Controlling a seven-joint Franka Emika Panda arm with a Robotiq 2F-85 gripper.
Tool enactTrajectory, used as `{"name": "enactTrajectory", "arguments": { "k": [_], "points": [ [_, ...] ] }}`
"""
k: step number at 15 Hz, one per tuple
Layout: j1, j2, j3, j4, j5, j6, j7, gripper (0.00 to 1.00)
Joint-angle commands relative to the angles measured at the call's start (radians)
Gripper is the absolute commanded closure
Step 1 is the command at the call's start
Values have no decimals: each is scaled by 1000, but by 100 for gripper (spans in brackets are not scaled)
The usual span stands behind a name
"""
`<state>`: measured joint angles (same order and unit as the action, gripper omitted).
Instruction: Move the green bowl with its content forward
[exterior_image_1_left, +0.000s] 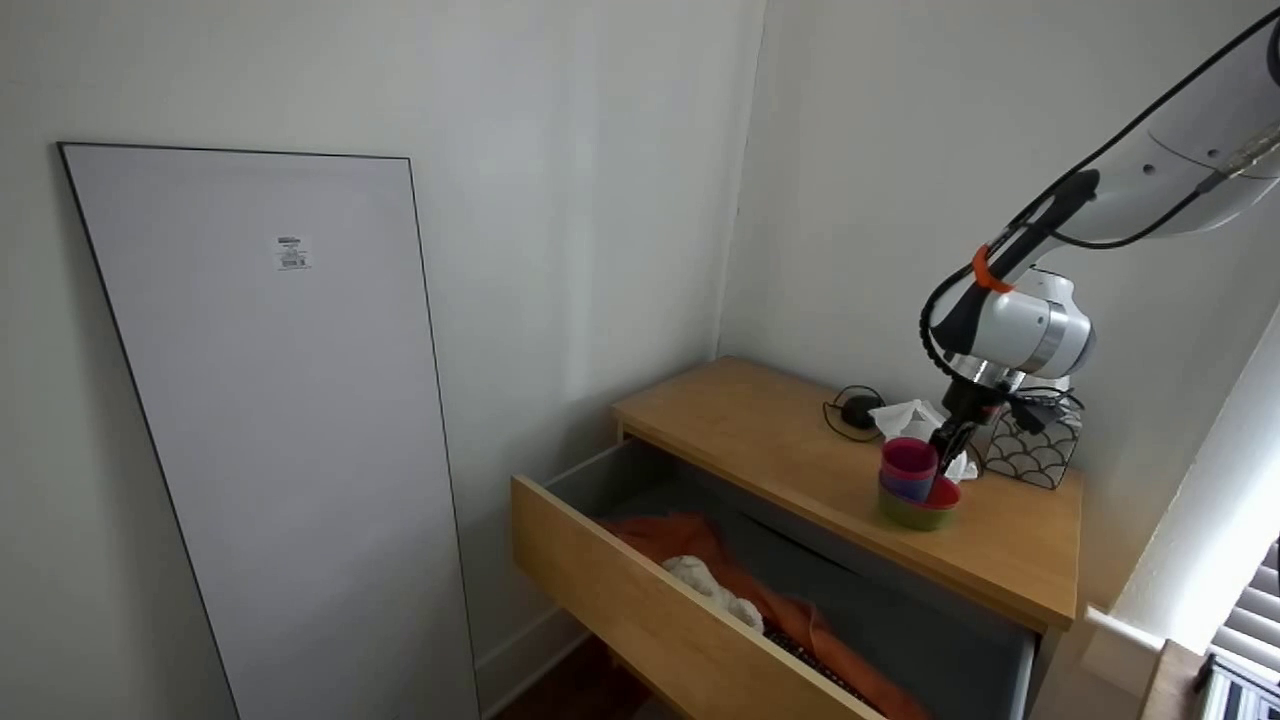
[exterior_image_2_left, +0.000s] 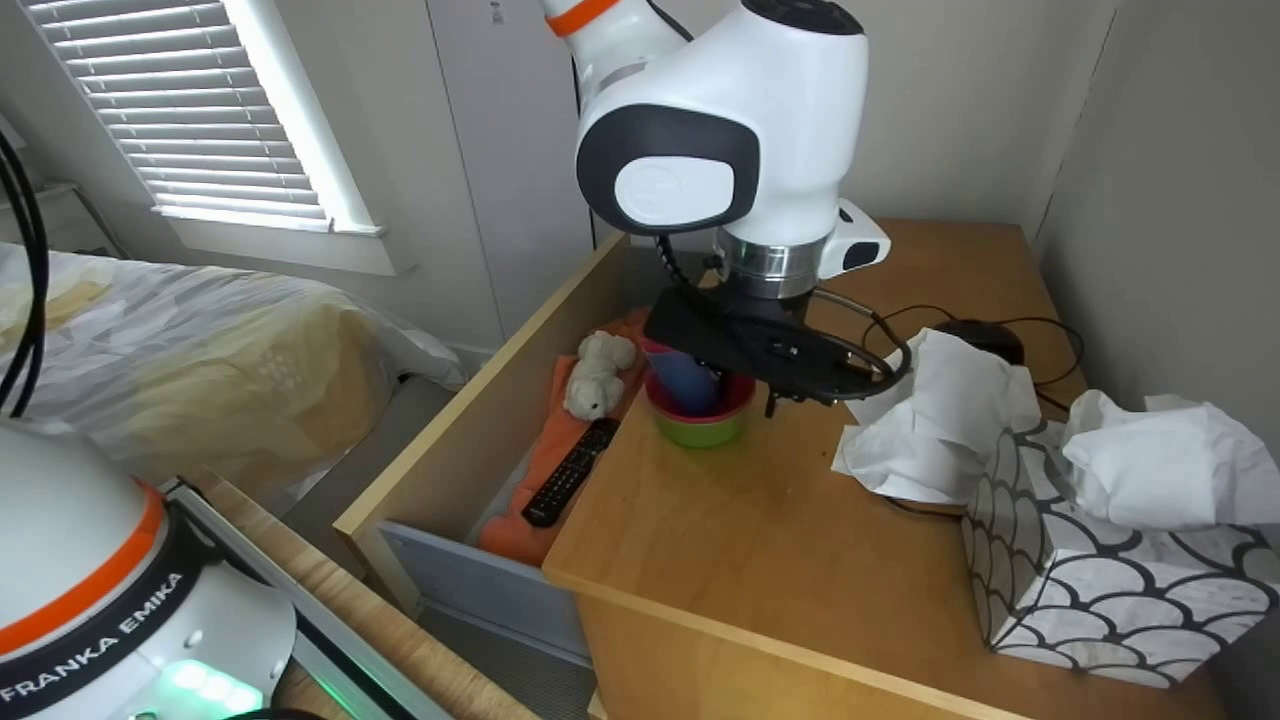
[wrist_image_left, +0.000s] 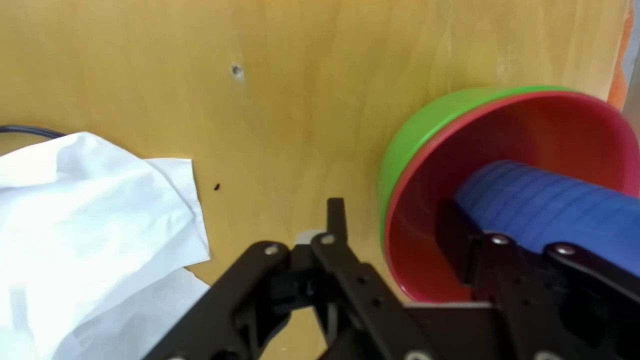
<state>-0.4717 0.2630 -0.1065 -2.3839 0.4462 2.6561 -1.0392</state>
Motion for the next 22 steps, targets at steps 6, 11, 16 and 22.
{"name": "enactTrajectory", "arguments": {
  "k": [6,11,16,22],
  "points": [
    [19,-94,-43,7,-26,2,-20,0],
    [73,-151,-119,2,-204,-43,180,0],
    [128,-266,-150,-22,-426,-181,481,0],
    [177,-409,-133,-33,-421,-337,740,0]
  ]
}}
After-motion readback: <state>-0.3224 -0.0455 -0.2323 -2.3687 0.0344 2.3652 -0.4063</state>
